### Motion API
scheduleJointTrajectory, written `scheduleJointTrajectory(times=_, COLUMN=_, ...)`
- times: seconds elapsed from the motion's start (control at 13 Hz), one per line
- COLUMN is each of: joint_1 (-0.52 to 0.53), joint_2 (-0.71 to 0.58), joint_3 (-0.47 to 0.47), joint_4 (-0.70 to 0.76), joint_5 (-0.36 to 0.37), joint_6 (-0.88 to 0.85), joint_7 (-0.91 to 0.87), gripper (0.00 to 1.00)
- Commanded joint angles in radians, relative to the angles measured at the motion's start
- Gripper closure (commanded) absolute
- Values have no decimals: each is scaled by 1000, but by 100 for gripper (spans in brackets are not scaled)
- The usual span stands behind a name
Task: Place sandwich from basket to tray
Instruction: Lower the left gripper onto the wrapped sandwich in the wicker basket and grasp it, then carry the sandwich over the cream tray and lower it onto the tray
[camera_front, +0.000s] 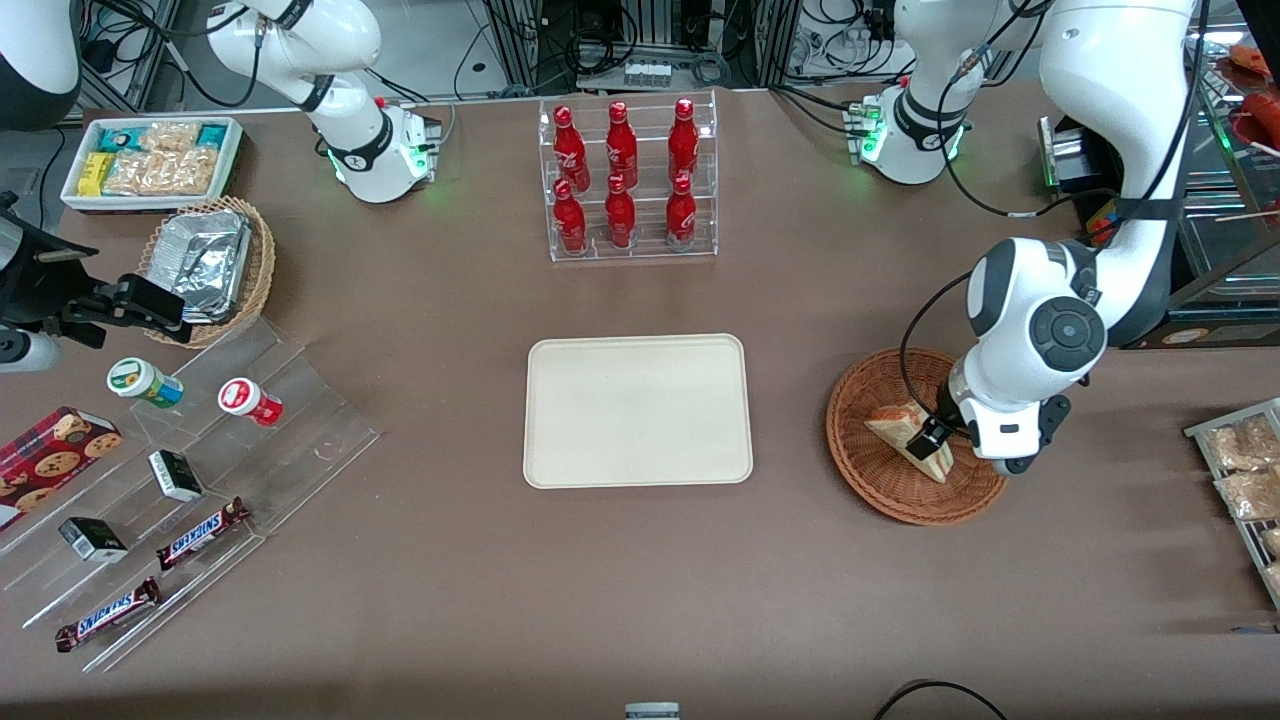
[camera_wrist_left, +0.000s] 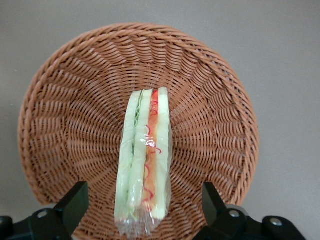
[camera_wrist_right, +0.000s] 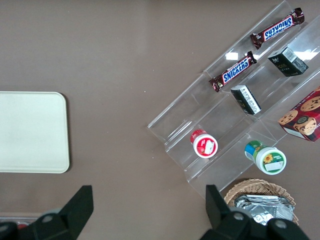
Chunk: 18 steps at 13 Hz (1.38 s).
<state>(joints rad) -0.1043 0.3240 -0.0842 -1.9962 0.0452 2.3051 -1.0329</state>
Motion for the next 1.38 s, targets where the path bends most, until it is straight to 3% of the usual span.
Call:
scheduleJointTrajectory(times=0.0, joint_1=-5, joint_2=-16, joint_3=4, joint_4=-70, joint_5=4, joint_6=72, joint_7=-21, gripper=0)
scheduleJointTrajectory(times=0.08, joint_1=-5, joint_2=-10, joint_3=4, joint_4=-76, joint_5=4, joint_6=95, joint_7=-24, gripper=2)
scheduleJointTrajectory(times=0.15, joint_1=-5, joint_2=-2, joint_3=3, joint_4=-73, joint_5=4, joint_6=102, joint_7=-35, gripper=16)
scheduleJointTrajectory(times=0.38, joint_1=-21, joint_2=12, joint_3=4, joint_4=-64, joint_5=7, joint_6=102, joint_7=-64, gripper=97)
scheduleJointTrajectory(times=0.69, joint_1=-25, joint_2=3, joint_3=4, joint_4=-44, joint_5=22, joint_6=88, joint_7=-65, gripper=100)
scheduleJointTrajectory(times=0.92, joint_1=-29, joint_2=-48, joint_3=-8, joint_4=93, joint_5=37, joint_6=-184, joint_7=-55, gripper=100)
scheduleJointTrajectory(times=1.15, joint_1=-29, joint_2=-33, joint_3=-136, joint_4=302, joint_5=41, joint_6=-438, joint_7=-46, gripper=100)
scheduleJointTrajectory(times=1.31, joint_1=-29, joint_2=-16, joint_3=-247, joint_4=326, joint_5=67, joint_6=-426, joint_7=-21, gripper=100)
